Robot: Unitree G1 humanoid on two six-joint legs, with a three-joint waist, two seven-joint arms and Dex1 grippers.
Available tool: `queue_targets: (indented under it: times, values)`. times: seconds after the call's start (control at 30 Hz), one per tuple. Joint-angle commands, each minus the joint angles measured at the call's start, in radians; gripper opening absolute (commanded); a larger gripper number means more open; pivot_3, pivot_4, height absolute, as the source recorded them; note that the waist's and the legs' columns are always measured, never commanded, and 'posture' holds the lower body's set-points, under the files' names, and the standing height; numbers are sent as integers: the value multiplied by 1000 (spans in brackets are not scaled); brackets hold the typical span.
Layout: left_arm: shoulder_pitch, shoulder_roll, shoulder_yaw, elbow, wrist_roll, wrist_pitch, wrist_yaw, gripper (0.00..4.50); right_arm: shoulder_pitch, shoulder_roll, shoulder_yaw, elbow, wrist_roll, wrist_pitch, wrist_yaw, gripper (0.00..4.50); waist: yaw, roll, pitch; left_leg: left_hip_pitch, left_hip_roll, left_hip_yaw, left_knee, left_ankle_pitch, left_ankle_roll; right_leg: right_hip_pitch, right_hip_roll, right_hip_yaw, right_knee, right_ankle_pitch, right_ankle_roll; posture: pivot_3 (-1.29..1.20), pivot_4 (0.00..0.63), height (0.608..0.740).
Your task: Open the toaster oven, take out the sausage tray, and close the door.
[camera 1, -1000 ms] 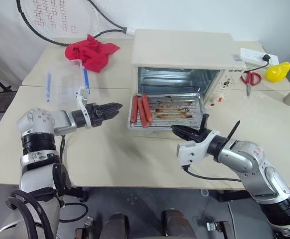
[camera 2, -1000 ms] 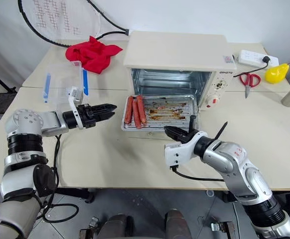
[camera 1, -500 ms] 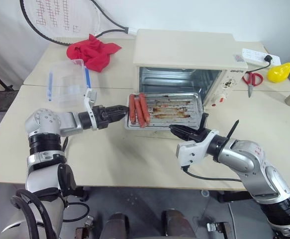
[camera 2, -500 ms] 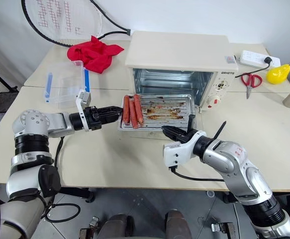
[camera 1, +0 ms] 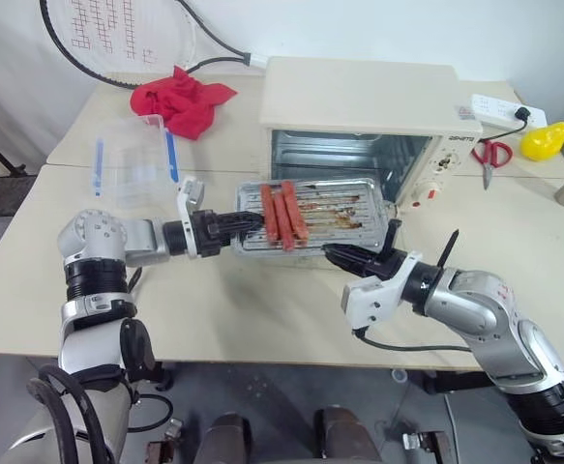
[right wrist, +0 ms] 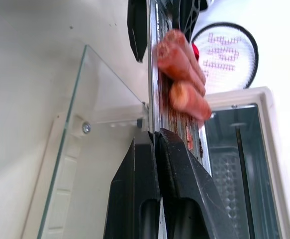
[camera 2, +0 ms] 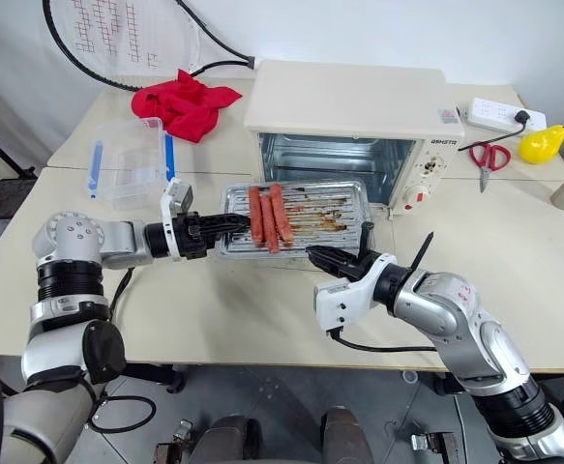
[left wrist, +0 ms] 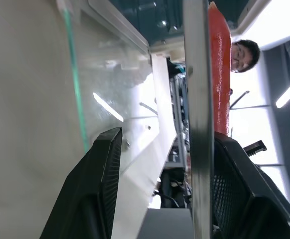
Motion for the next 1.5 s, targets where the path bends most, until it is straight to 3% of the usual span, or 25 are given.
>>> queue_targets:
  times: [0.03, 0.17, 0.47, 0.6, 0.77, 0.87, 0.97, 1.07, 1.17, 1.27, 1.37, 1.5]
  values:
    - [-47, -12, 68, 5, -23, 23, 24, 1338, -18, -6, -30, -26, 31, -24, -9, 0, 1, 0, 0, 0, 0, 0, 0, 0, 0, 0, 0, 0, 0, 0, 0, 0, 150, 740]
    - [-57, -16, 69, 31, -84, 28, 40, 94, -14, -9, -28, -23, 48, -36, -2, 0, 1, 0, 0, 0, 0, 0, 0, 0, 0, 0, 0, 0, 0, 0, 0, 0, 150, 740]
    - [-21, 66, -14, 108, -311, 28, 151, 31, -15, -7, -63, 1, 148, -1, 22, 0, 0, 0, 0, 0, 0, -1, 0, 0, 0, 0, 0, 0, 0, 0, 0, 0, 150, 740]
    - [21, 102, -39, 164, -480, 28, 289, 0, 17, 39, -112, -61, 389, 235, 94, 1098, 0, 0, 0, 0, 5, -1, 0, 0, 0, 0, -1, 0, 0, 0, 0, 0, 150, 740]
    - [174, 111, 84, 106, -727, 28, 502, 0, 55, 9, -166, -80, 550, 252, 168, 2672, -4, 0, 0, 0, 7, -1, 0, 0, 0, 0, 0, 0, 0, 0, 0, 0, 150, 740]
    - [306, 103, 137, -1, -916, 3, 640, 0, 101, -7, -269, -65, 710, 370, 200, 2672, 0, 0, 0, 0, 7, -1, 0, 0, 0, 0, -1, -1, 0, 0, 0, 0, 150, 740]
    - [500, 92, 128, -197, -1178, -153, 812, 0, 133, -21, -393, 24, 815, 451, 202, 2672, 0, -1, 0, 1, 7, -2, 0, 0, 0, 2, -6, -1, -1, 0, 0, 0, 150, 740]
    - [613, 53, 204, -336, -1220, -244, 850, 0, 165, -65, -456, 150, 819, 441, 244, 2672, 6, -1, 0, 1, 7, -3, 1, -1, -1, 3, -9, -2, -5, 0, 0, 0, 150, 740]
    - [704, 41, 247, -435, -1220, -287, 857, 0, 167, -87, -480, 276, 782, 366, 252, 2058, 6, -1, 0, 1, 6, -2, 2, -1, -1, 4, -3, -2, -5, 0, 0, 0, 150, 740]
    - [826, -23, 389, -549, -1220, -390, 884, 0, 148, -92, -472, 477, 750, 343, 249, 1053, 0, -1, 0, 3, 6, -1, 1, -1, 0, 5, -2, 0, -5, 0, 0, 0, 150, 740]
    - [886, -78, 421, -634, -1220, -458, 915, 0, 141, -97, -441, 553, 730, 345, 265, 109, 0, -1, 0, 4, 7, 2, 0, -2, 2, 5, -1, 1, -8, 0, 0, 0, 150, 740]
    - [944, -158, 441, -720, -1220, -542, 955, 0, 92, -85, -417, 659, 702, 351, 236, 41, 3, -1, 0, 5, 7, 3, 2, -2, 2, 6, -1, 2, -7, 0, 0, 0, 150, 740]
